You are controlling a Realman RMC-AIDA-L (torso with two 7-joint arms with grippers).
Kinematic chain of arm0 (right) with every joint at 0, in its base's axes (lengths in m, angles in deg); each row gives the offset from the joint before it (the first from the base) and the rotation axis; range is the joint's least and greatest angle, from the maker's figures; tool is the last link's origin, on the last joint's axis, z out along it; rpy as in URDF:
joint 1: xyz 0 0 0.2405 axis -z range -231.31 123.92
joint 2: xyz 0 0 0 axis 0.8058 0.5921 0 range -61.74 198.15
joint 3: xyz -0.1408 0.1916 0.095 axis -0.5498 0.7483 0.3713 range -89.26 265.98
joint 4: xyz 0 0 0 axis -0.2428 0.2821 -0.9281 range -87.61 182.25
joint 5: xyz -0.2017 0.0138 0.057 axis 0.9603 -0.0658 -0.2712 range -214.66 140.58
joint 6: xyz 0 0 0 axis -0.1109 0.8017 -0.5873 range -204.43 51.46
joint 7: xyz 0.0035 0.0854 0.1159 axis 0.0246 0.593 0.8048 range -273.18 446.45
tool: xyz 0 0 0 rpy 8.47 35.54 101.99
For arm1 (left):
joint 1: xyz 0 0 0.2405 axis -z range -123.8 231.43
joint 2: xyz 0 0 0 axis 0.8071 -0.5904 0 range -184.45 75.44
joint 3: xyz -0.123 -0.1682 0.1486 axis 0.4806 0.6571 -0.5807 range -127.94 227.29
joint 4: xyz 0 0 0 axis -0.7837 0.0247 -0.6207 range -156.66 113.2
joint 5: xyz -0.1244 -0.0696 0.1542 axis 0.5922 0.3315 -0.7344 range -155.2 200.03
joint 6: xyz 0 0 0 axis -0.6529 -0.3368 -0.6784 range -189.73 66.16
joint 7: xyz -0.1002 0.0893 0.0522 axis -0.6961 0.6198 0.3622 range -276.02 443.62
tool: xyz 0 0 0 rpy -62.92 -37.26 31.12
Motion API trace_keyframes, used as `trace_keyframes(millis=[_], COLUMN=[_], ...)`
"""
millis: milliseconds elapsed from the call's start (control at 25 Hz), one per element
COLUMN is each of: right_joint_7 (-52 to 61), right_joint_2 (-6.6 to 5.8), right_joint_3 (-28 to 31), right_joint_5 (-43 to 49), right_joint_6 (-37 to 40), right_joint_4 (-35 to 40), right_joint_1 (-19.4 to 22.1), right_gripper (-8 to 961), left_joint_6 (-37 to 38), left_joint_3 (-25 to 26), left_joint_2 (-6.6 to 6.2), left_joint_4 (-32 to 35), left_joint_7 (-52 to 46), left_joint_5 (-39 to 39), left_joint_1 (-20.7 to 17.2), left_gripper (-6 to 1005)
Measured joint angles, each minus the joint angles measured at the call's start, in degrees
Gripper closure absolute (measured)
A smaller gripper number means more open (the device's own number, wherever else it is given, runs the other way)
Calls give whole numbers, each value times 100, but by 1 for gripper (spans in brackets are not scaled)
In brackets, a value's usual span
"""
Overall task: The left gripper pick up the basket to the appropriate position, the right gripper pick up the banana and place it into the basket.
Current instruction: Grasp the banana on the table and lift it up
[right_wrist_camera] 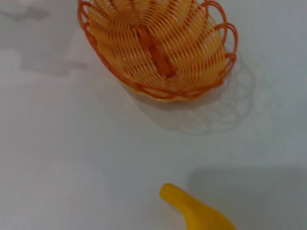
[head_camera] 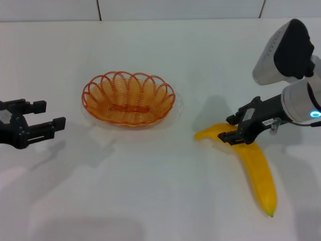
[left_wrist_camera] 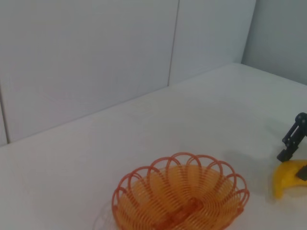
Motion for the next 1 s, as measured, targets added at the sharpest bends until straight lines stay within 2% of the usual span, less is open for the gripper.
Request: trace_keyframes(millis=[120, 360, 440, 680, 1000], right_joint_7=[-57, -65, -66, -62, -42], right_joint_2=[3, 1, -1, -1, -1], right_joint_3=[-59, -134, -132, -136, -136], right_joint_5=[-19, -19, -16, 21, 41], right_joint_6=[111, 124, 122, 96, 87], right_joint_4=[57, 62, 62, -39, -184], right_joint_1=[7, -8, -14, -118, -181], right_gripper=[465, 403, 176, 69, 68], left_joint_6=[0, 0, 0, 0, 0], left_joint_3=[8, 9, 2, -7, -20], left_joint_2=[-1, -7, -8, -9, -9], left_joint_4=[-80, -123, -123, -123, -123], left_joint_7=[0, 0, 0, 0, 0], left_joint_5=[-11, -24, -26, -22, -21], left_joint_1=[33, 89, 90, 116, 130], left_gripper=[349, 349, 349, 348, 353])
